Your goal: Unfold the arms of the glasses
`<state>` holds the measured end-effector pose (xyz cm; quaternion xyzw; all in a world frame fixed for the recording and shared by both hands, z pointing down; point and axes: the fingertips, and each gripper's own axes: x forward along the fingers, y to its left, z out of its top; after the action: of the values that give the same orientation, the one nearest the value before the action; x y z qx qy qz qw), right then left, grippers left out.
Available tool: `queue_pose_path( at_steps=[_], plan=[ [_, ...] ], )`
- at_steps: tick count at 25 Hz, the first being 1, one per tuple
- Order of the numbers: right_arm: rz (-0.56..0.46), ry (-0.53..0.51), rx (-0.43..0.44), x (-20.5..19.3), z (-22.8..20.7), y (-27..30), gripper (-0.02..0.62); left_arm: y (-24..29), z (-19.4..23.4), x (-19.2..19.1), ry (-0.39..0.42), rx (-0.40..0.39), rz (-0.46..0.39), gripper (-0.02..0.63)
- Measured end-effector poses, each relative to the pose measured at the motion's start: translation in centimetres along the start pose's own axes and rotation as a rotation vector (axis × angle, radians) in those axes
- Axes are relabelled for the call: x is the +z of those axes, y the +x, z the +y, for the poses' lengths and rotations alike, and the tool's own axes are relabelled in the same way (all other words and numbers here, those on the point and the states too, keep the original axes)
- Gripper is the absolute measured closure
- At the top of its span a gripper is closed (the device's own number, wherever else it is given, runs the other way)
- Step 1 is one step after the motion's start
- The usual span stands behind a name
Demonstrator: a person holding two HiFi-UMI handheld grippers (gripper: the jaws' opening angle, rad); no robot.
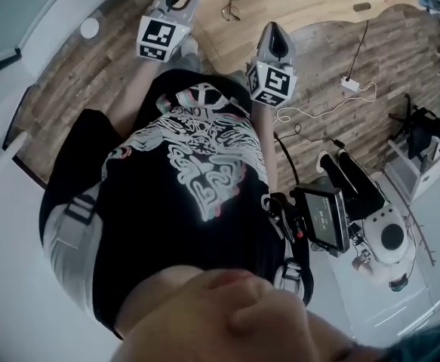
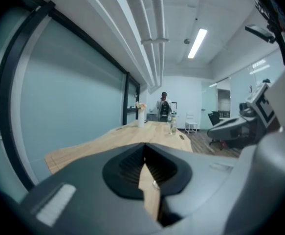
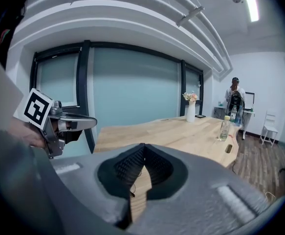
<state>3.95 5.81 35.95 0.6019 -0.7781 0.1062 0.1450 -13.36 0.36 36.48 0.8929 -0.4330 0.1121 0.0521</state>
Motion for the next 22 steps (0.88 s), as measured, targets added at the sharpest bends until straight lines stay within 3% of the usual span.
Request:
queue_pose_path(
  at_steps=[8, 14, 17, 22],
  plan=[
    [0.074, 0.021, 0.029, -1.6, 0.0, 5.6, 0.595, 4.5, 2.1, -2.2, -0.026, -0.027, 0.055, 0.617],
    [0.099, 0.079, 0.065, -2.5, -0.5, 7.7, 0.595, 6.8, 1.3, -2.9, -0.036, -0.043, 0.084, 0.617],
    [0.143, 0.061, 0.084, -3.3, -0.7, 12.1, 0.595, 10.0, 3.0, -3.7, -0.028, -0.063, 0.094, 0.617],
    [0.233, 0.071, 0.095, -7.2, -1.1, 20.9, 0.595, 16.7, 6.9, -8.9, -0.05, -0.097, 0.167, 0.617]
  ],
)
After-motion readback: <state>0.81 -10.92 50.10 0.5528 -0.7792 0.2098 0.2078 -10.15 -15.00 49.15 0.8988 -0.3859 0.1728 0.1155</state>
